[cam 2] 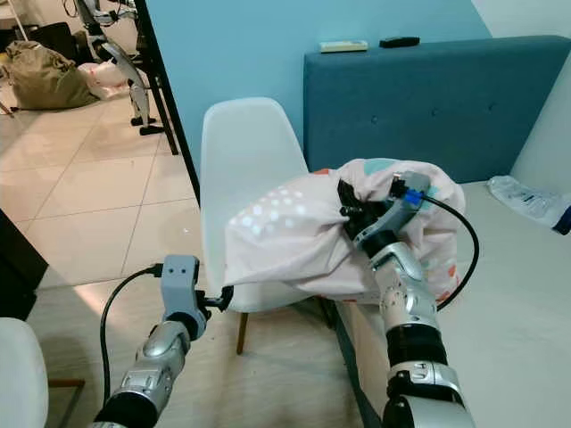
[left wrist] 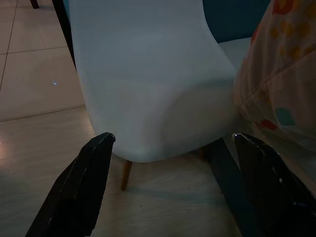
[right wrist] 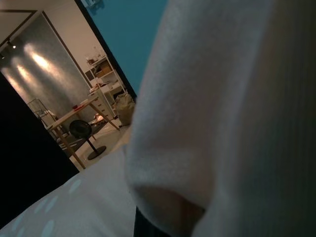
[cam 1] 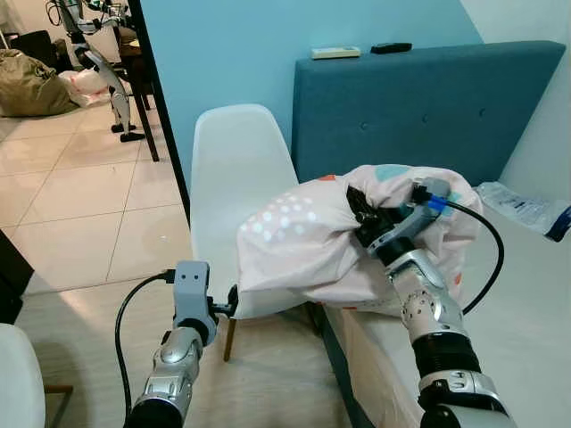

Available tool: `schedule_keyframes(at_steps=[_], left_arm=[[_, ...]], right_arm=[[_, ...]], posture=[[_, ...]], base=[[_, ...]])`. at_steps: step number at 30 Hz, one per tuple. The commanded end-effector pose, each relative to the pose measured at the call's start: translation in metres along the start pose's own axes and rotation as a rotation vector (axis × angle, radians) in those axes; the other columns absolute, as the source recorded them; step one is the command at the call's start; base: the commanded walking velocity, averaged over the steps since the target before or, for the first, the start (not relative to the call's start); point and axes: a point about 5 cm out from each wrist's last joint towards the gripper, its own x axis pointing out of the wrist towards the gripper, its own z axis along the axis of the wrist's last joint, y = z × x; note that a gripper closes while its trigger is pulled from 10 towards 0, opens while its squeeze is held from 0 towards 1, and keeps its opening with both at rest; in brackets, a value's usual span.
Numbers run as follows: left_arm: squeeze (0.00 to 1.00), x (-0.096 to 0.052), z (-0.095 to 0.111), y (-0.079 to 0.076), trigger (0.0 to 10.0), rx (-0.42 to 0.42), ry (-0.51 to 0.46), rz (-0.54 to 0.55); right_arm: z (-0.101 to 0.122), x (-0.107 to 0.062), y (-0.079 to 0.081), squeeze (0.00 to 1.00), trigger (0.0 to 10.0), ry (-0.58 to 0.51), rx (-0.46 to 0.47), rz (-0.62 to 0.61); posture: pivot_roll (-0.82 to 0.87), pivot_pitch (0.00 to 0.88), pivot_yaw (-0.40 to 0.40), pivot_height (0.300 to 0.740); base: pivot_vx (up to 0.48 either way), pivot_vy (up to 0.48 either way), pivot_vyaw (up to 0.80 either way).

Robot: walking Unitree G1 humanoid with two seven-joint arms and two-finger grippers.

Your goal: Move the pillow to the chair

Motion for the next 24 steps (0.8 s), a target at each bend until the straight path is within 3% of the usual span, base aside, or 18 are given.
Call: schedule_keyframes(at_steps=[1,24], left_arm=[[0.0,-0.0005,0.0,0.0031,10.0,-0.007,-0.003,0.013],[0.0,0.0,-0.0006,-0.0057,10.0,-0.014,-0.005,-0.025]], right_arm=[[-0.0028,0.0016,0.0037,0.0,10.0,0.016,-0.005,0.017],[-0.005,0.0048,0.0076,0.0,10.0,0.035,-0.007,0.044]], posture=[[-0.05,0.0,0.02,0.74],[-0.05,0.0,0.013,0.74]], base=[[0.0,0.0,0.0],[0.0,0.0,0.0]])
